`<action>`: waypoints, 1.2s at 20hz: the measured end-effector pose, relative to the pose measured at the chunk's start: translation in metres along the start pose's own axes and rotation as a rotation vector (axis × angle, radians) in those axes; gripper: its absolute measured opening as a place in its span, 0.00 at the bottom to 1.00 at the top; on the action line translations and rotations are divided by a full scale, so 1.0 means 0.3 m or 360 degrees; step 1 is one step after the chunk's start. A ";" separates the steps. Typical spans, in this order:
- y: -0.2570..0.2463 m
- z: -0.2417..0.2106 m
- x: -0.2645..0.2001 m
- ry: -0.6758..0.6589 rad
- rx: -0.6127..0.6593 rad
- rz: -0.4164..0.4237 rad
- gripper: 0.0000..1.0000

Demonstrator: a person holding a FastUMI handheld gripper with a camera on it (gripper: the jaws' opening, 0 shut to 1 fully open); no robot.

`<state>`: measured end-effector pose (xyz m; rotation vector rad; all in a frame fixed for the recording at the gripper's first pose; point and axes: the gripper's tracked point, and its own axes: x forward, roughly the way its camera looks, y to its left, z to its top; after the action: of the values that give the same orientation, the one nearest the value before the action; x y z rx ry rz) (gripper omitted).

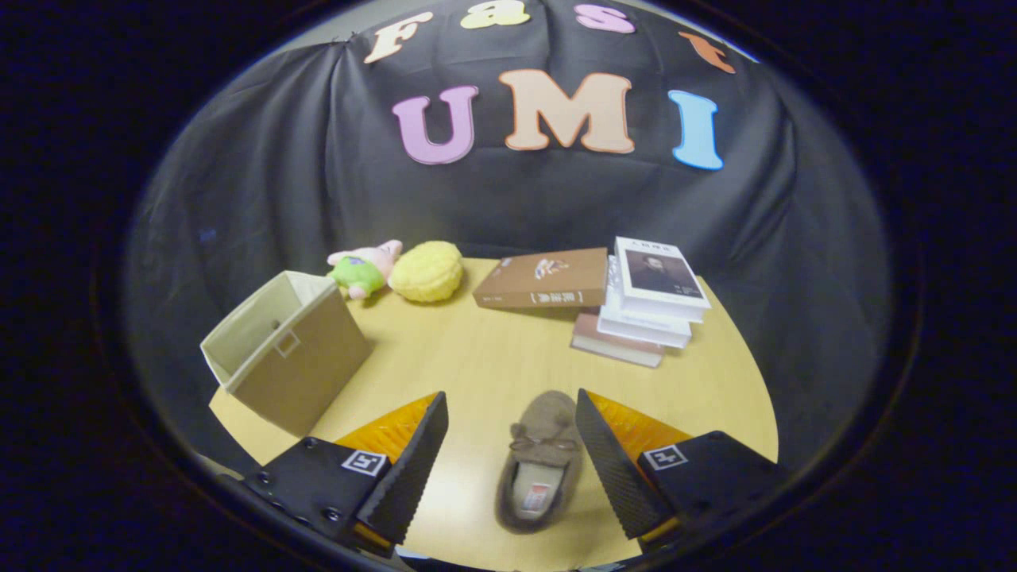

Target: Open the storage box then place both shoes into the box .Put the left shoe in first, then the right shoe, with the right side of both shoes facing outward in a uniform manner.

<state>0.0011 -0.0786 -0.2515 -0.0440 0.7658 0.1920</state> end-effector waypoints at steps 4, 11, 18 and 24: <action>-0.112 -0.152 0.066 0.0168 -0.0004 -0.0014 1.00; -0.161 -0.368 0.199 0.0443 -0.0030 0.0015 0.99; -0.152 -0.477 0.215 0.0658 0.0027 0.0065 0.53; -0.198 -0.468 0.213 0.0732 0.0377 -0.0016 0.07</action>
<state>-0.0387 -0.1421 -0.3987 0.1372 1.2421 0.0796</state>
